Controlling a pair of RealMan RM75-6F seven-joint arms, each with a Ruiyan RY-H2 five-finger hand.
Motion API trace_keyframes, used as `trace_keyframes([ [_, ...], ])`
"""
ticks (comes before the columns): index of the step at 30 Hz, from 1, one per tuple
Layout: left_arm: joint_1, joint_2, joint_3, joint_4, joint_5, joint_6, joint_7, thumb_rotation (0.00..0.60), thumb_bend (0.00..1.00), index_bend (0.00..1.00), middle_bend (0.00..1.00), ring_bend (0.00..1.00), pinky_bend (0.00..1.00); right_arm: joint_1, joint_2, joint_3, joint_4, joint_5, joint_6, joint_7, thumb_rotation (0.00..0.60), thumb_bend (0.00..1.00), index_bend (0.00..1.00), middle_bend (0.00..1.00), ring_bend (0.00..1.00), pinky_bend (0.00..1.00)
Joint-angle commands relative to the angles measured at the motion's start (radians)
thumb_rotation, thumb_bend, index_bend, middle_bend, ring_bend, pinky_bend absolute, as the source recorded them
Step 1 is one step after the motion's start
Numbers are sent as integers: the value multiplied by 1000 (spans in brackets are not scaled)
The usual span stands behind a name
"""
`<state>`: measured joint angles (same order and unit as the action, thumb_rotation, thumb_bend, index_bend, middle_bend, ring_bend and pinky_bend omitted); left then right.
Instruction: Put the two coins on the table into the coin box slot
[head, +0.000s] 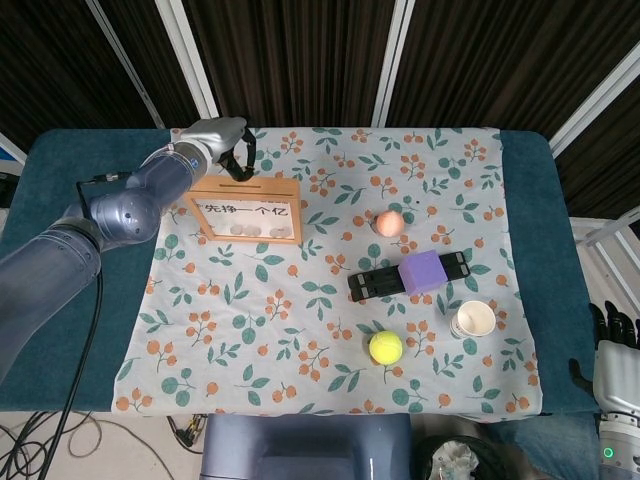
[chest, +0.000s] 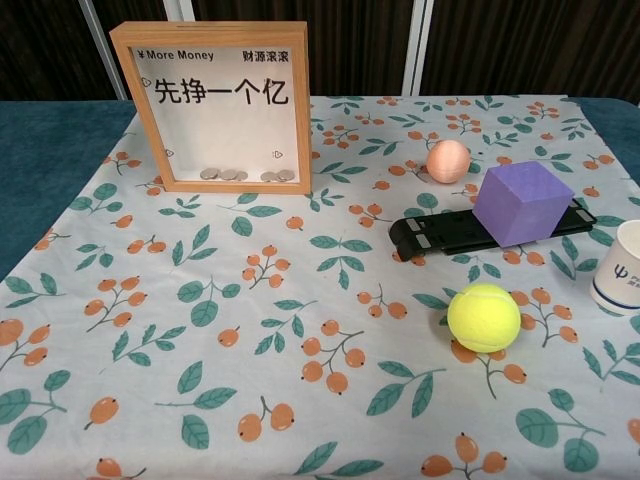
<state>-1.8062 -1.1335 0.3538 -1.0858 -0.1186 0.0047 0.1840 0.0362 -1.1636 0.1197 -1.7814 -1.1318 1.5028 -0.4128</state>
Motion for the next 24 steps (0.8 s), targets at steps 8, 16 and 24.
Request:
trace_keyframes([
  [8, 6, -73, 61, 80, 210, -49, -213, 600, 619, 678, 36, 0, 0, -1, 3, -1, -3, -7, 0, 7, 600, 406, 96, 44, 76, 0],
  [16, 28, -102, 51, 99, 345, -19, -315, 600, 619, 676, 37, 0, 0, -2, 4, -3, -1, -14, 3, 8, 600, 406, 96, 44, 76, 0],
  [24, 39, -117, 43, 108, 443, -9, -383, 600, 619, 661, 37, 0, 0, -2, 4, -3, 1, -15, 3, 6, 600, 406, 96, 44, 76, 0],
])
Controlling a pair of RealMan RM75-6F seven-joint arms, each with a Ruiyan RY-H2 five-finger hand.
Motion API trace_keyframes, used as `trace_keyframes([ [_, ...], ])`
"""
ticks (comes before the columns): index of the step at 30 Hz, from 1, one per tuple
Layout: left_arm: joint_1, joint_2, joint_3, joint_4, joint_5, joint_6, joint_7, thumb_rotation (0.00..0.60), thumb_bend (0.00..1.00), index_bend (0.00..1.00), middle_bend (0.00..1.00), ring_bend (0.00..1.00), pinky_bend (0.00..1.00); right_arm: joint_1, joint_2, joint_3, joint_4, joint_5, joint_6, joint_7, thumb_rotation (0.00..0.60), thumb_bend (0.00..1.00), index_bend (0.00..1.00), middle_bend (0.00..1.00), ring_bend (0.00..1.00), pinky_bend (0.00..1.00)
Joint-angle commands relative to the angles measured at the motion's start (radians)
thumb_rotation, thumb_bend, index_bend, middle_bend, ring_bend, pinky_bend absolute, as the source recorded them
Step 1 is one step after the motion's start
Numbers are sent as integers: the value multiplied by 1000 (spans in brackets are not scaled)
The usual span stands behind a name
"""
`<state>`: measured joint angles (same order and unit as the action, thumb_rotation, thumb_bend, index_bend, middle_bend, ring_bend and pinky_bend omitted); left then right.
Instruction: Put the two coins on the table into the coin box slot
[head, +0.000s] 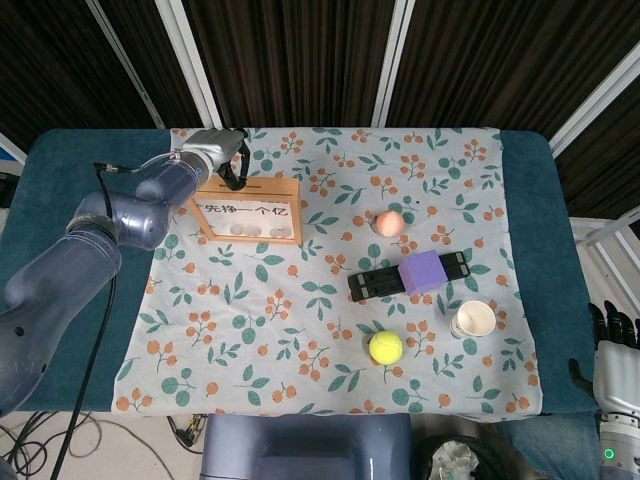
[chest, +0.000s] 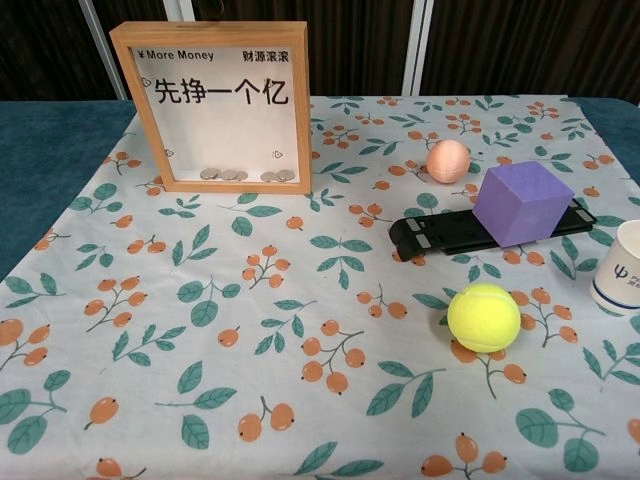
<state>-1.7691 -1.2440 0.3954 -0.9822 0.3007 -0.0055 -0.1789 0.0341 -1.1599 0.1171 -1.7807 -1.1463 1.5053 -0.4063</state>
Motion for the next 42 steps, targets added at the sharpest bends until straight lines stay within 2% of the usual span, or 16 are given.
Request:
trace_keyframes([
  [1, 2, -8, 0, 4, 31, -1, -28, 600, 619, 660, 37, 0, 0, 0, 0, 0, 1, -1, 0, -1, 600, 406, 96, 44, 76, 0],
  [23, -10, -12, -12, 14, 226, -50, -229, 600, 607, 612, 37, 0, 0, 0, 4, 1, 3, -3, -2, 1, 600, 407, 96, 44, 76, 0],
  [42, -4, -21, -27, 35, 342, -58, -328, 600, 594, 569, 37, 0, 0, 0, 6, 4, -2, 8, -4, -4, 600, 406, 95, 44, 76, 0],
])
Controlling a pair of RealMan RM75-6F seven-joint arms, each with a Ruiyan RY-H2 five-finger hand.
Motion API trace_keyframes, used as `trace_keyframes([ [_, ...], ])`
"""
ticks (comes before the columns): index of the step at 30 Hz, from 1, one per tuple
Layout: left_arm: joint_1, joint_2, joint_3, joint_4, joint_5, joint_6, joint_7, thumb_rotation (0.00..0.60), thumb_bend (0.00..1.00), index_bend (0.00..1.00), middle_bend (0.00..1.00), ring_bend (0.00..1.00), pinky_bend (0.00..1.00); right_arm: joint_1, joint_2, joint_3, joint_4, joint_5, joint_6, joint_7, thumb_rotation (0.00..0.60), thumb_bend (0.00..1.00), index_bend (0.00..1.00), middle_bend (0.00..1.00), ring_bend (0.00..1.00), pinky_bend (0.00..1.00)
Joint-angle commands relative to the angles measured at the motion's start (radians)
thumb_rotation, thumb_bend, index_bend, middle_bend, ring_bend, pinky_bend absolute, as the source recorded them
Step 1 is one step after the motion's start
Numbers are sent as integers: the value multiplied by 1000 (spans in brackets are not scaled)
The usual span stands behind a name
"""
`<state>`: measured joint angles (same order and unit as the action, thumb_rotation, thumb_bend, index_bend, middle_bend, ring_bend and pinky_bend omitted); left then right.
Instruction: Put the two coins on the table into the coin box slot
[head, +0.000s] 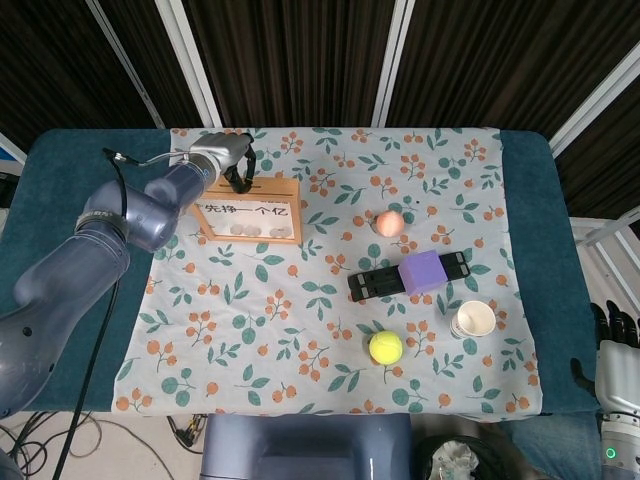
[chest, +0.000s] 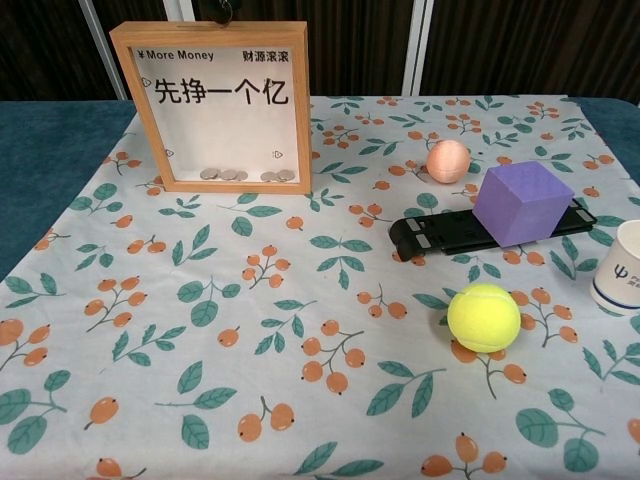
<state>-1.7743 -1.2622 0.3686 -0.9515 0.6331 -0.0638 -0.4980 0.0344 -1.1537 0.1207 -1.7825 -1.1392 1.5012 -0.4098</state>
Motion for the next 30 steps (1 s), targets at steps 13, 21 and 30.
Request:
trace_keyframes([
  [13, -3, -16, 7, 15, 69, 0, -56, 600, 590, 567, 37, 0, 0, 0, 2, 1, -2, 5, -1, -1, 600, 407, 96, 44, 76, 0],
  [21, -5, -20, 2, 12, 96, 2, -77, 600, 588, 563, 37, 0, 0, 1, 4, 1, -3, 7, -3, -1, 600, 406, 96, 46, 76, 0],
  [30, -11, -18, 0, 5, 126, 1, -97, 600, 568, 555, 35, 0, 0, 2, 4, 2, -3, 4, -2, 1, 600, 406, 96, 47, 76, 0],
])
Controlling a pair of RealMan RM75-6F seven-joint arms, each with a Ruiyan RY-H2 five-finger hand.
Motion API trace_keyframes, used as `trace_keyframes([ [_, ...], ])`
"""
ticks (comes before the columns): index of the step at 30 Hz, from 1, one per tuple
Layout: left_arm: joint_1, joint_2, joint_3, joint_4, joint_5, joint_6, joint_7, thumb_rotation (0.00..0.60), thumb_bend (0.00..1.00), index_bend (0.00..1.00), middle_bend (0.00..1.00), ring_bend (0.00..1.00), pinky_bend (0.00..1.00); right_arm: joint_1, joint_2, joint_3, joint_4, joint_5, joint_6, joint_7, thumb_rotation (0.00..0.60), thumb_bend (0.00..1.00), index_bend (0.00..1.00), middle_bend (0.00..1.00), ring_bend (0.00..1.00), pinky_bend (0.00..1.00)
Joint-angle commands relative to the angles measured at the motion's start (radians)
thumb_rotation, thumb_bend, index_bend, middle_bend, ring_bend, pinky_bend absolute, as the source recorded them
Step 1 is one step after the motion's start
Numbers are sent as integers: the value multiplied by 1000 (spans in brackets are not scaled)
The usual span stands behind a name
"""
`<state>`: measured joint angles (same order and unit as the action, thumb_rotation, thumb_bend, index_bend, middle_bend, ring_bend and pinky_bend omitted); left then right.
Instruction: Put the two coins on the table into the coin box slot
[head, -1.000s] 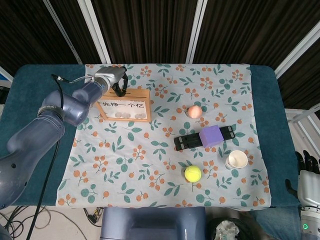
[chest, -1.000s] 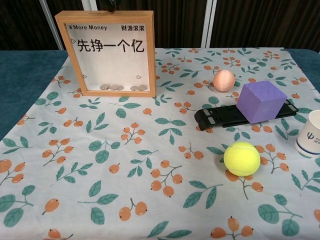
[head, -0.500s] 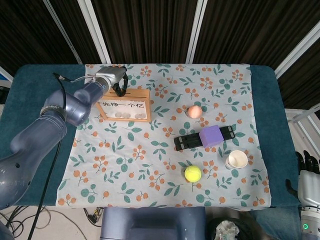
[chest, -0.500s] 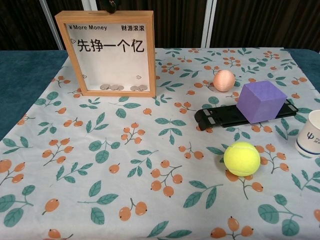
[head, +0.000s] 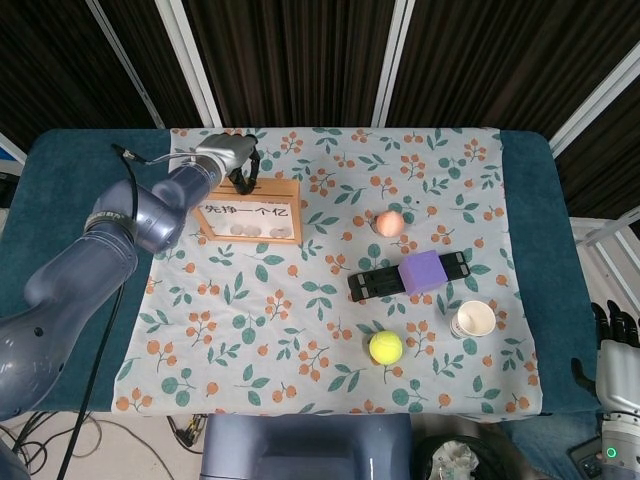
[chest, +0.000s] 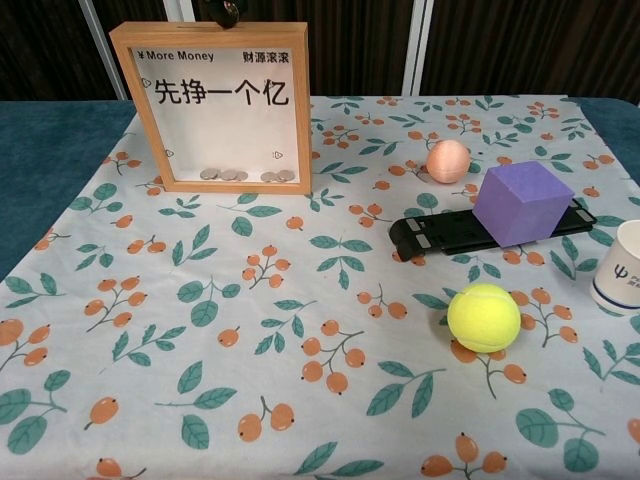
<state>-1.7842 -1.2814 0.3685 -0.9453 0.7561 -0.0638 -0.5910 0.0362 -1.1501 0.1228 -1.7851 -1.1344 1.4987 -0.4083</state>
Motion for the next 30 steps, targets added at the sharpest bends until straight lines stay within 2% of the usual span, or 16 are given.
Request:
trace_keyframes([
  [1, -1, 1, 0, -2, 6, 2, -6, 600, 564, 555, 35, 0, 0, 0, 0, 0, 0, -1, 0, 0, 600, 406, 96, 47, 76, 0],
  [23, -12, 4, 9, -12, 43, 11, -43, 600, 548, 548, 33, 0, 0, 1, 2, -1, -1, -1, -1, 2, 600, 406, 96, 47, 76, 0],
  [30, -16, 7, 13, -15, 52, 11, -49, 600, 515, 536, 29, 0, 0, 1, 1, -1, -2, 2, -1, -3, 600, 406, 96, 47, 76, 0],
])
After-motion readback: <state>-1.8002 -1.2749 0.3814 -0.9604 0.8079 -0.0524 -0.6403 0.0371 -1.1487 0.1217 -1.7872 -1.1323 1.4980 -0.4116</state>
